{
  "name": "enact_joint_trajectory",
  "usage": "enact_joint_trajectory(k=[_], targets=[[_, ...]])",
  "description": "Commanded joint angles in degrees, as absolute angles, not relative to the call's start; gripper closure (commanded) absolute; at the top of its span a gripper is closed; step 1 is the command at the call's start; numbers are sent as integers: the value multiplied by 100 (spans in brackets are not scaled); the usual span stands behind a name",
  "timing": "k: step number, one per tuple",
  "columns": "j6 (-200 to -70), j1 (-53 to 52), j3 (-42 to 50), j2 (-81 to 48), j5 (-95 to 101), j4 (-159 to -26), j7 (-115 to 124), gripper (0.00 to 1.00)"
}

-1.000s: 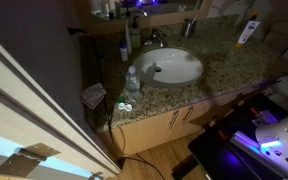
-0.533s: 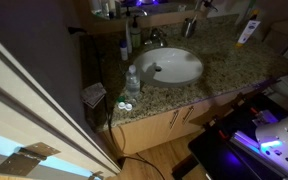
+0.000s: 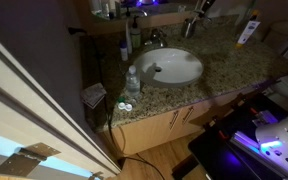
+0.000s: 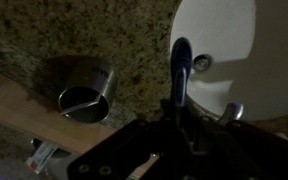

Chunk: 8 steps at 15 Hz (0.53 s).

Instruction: Move the shaving stick to the right side of the tap

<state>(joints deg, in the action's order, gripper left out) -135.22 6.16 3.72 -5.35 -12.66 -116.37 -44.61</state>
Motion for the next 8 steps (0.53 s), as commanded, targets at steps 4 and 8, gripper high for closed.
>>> enact_joint_trajectory(k=[4, 8], targets=[[-14274, 362, 169, -1368, -332, -11502, -3778, 96], [-14215, 448, 50, -1338, -384, -11581, -3795, 96]])
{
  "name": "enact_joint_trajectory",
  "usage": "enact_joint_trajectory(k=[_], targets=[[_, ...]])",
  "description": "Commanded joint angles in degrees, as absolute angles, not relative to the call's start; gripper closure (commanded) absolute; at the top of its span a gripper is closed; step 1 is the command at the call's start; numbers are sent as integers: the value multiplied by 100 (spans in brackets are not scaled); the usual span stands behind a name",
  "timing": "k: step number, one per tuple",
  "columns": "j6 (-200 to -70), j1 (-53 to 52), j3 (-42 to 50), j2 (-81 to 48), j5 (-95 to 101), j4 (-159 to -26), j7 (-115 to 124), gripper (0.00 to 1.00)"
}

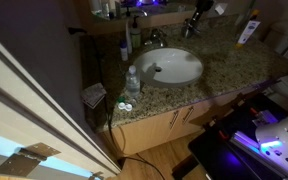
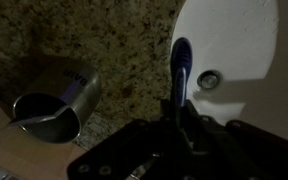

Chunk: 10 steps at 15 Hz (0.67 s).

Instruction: Move the shaving stick to the right side of the tap

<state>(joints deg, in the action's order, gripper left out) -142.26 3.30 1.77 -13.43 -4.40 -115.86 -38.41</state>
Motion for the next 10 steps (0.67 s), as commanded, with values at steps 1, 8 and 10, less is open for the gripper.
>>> enact_joint_trajectory(k=[1, 8, 10], targets=[[-14248, 421, 128, -1472, -170, -11526, -3670, 96], [-15296, 354, 186, -2781, 994, -10891, -2616, 96], [-15550, 346, 159, -3098, 1078, -10616, -2450, 96]])
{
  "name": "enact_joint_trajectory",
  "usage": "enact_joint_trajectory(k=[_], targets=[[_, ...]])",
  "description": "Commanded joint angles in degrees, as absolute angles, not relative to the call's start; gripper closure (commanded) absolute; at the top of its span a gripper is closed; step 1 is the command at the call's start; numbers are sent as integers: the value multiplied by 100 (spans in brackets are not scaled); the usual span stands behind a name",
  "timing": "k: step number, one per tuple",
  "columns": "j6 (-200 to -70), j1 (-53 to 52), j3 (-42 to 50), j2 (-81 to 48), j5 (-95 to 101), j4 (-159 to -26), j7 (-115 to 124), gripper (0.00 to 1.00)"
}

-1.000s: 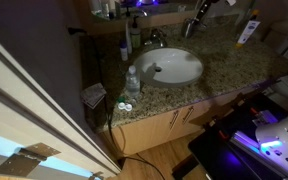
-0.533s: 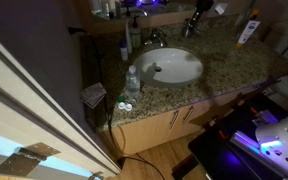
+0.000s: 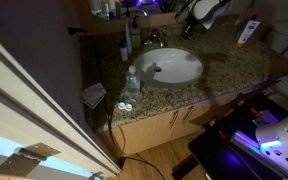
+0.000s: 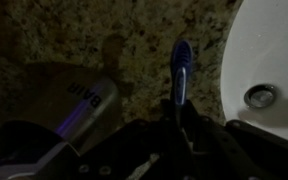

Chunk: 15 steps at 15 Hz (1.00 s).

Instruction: Move the shaving stick to the right side of the tap

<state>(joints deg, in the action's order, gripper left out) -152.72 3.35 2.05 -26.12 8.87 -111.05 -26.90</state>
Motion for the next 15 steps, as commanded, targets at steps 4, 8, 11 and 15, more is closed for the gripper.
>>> enact_joint_trajectory(k=[4, 8, 11, 15], targets=[[-15326, 416, -2, -3452, 1020, -10216, -2465, 89], [-15333, 410, 68, -3396, 1115, -10132, -2432, 46], [-15295, 451, 30, -3060, 1120, -10166, -2520, 25], [-14602, 1146, -924, -2092, 174, -10431, -3717, 1]])
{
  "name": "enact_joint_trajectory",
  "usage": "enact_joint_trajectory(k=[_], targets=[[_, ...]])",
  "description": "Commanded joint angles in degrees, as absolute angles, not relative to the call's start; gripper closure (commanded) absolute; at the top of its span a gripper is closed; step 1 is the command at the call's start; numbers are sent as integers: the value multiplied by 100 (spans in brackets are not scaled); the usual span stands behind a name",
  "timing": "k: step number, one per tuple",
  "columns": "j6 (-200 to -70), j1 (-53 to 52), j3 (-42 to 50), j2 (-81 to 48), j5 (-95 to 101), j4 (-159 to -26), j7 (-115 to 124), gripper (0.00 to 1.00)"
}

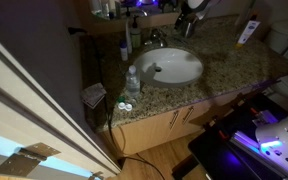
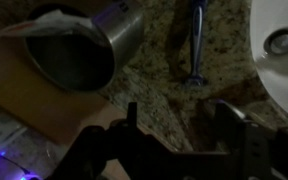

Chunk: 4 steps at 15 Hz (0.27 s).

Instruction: Move the shaving stick to the right side of the tap

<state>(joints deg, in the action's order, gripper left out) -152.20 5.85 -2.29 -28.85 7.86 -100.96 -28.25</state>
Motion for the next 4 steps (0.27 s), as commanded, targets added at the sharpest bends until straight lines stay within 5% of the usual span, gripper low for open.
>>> enact_joint_trajectory(k=[1, 4], targets=[[-14411, 1214, -1003, -1903, -78, -10434, -3925, 0], [-14246, 975, -783, -1943, -358, -10144, -4017, 0]])
